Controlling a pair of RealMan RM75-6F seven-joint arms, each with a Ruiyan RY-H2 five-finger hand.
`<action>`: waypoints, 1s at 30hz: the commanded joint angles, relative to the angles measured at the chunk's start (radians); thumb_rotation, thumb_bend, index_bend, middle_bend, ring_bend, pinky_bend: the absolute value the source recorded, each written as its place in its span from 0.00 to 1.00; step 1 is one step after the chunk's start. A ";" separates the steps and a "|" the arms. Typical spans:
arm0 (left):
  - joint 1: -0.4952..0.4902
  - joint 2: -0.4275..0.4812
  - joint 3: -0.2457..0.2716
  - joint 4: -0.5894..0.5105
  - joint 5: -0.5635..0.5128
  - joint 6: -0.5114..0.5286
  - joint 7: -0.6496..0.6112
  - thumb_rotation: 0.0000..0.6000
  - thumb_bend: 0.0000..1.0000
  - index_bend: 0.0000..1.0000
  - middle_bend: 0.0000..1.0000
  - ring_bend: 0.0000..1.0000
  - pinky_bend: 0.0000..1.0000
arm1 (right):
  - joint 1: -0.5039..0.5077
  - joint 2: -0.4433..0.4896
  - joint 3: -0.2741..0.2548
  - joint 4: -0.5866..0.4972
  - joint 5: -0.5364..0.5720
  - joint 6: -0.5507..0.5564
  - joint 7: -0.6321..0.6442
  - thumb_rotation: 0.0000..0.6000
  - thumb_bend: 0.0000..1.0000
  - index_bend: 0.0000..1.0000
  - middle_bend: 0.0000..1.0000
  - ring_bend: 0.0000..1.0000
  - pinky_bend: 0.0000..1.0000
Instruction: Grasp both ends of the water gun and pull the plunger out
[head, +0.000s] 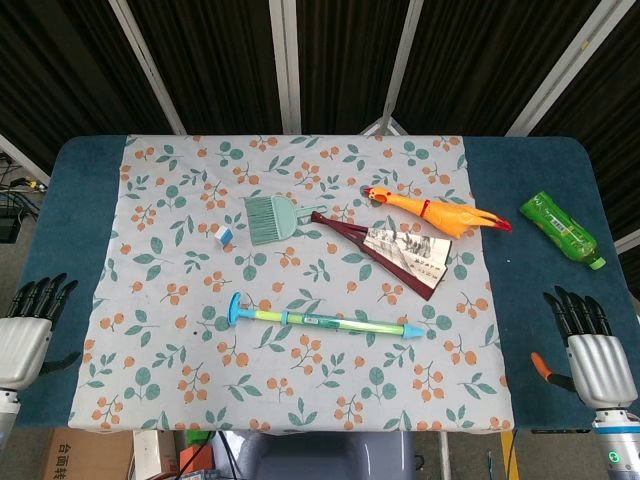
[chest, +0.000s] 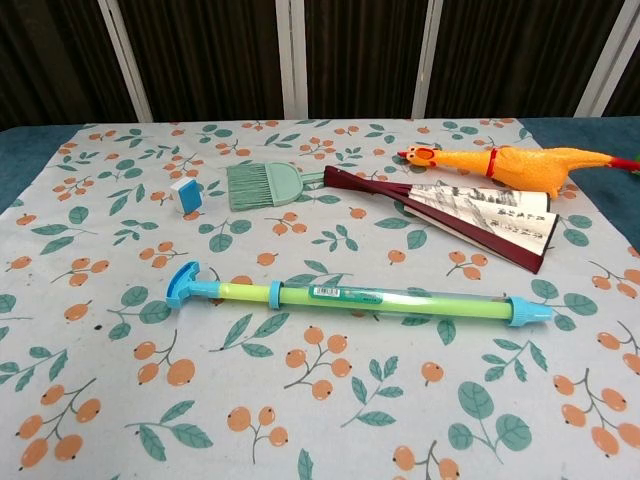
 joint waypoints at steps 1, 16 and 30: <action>0.000 0.000 0.000 0.001 0.001 0.001 -0.001 1.00 0.05 0.00 0.00 0.00 0.00 | -0.001 0.000 -0.001 0.001 -0.004 0.003 0.001 1.00 0.31 0.00 0.00 0.00 0.00; -0.004 0.003 0.008 -0.007 0.008 -0.012 0.004 1.00 0.05 0.00 0.00 0.00 0.00 | -0.002 0.000 -0.001 0.003 -0.004 0.004 0.004 1.00 0.31 0.00 0.00 0.00 0.00; -0.022 0.003 0.003 -0.031 0.023 -0.021 0.052 1.00 0.05 0.00 0.00 0.00 0.06 | 0.004 -0.001 -0.003 -0.004 -0.001 -0.011 0.007 1.00 0.31 0.00 0.00 0.00 0.00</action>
